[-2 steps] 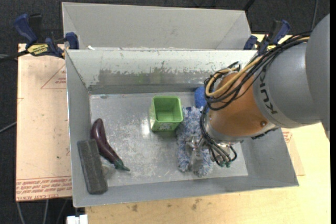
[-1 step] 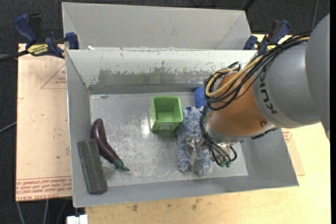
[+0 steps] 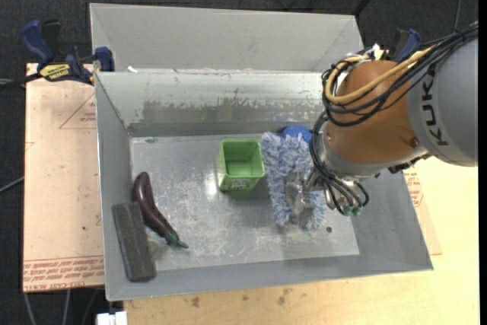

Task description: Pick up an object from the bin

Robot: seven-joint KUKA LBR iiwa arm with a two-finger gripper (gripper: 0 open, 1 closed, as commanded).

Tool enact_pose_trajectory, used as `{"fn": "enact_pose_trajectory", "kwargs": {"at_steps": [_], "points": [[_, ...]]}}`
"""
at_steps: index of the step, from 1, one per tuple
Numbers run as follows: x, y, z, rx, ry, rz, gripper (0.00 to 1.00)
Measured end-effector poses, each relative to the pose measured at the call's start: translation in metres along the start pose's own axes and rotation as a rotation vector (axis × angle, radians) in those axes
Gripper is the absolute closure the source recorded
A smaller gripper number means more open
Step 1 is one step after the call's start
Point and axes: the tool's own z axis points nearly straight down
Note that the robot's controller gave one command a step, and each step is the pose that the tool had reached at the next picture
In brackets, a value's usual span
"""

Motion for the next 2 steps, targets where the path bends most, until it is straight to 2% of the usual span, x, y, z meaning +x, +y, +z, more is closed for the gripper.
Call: {"fn": "enact_pose_trajectory", "kwargs": {"at_steps": [1, 2], "points": [[0.000, 0.000, 0.000, 0.000, 0.000, 0.000, 1.00], [-0.006, 0.000, -0.164, 0.000, -0.002, -0.035, 1.00]]}}
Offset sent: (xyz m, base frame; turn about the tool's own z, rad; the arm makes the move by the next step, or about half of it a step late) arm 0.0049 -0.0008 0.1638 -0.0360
